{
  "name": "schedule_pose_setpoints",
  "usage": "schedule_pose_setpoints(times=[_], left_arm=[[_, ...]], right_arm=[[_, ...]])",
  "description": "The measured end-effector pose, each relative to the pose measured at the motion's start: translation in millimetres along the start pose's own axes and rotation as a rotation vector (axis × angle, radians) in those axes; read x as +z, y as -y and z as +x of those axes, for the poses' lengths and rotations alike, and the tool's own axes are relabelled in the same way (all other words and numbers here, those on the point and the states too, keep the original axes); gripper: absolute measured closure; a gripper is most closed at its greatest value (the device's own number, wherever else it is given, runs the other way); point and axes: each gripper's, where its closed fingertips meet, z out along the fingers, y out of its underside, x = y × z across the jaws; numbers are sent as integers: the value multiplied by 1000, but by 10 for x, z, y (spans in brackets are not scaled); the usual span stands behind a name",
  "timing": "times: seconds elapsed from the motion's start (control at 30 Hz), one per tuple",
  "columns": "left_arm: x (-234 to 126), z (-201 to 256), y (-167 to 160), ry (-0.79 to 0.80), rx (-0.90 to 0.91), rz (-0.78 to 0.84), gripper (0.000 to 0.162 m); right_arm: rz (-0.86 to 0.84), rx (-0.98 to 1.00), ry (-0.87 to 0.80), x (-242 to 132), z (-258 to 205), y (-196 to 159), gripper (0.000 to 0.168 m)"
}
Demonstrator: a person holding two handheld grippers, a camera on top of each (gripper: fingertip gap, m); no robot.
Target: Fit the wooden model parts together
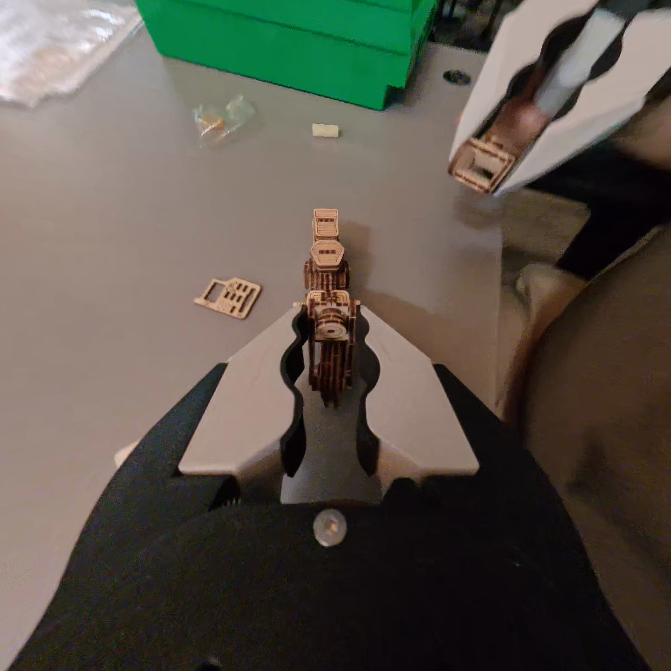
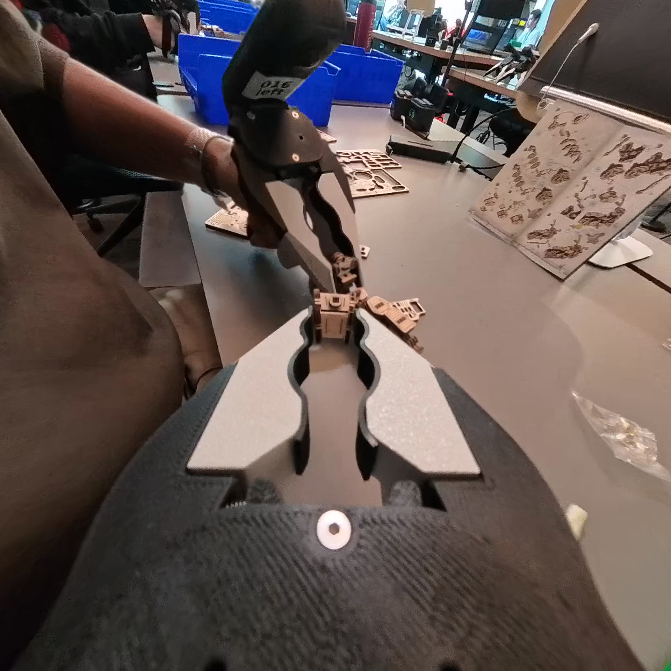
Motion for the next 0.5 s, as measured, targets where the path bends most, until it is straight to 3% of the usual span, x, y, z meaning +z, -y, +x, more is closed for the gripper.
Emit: schedule_pose_setpoints(times=[0.13, 0.33, 0.5], left_arm=[[-135, 49, -37, -85, -134, 40, 139], [-200, 134, -143, -103, -36, 8, 139], [-196, 147, -144, -79, 24, -5, 139]], right_arm=[[-40, -16, 42, 105, -21, -8, 149], [-150, -129, 132, 310, -7, 8, 149], [-272, -251, 314, 549, 0, 22, 149]])
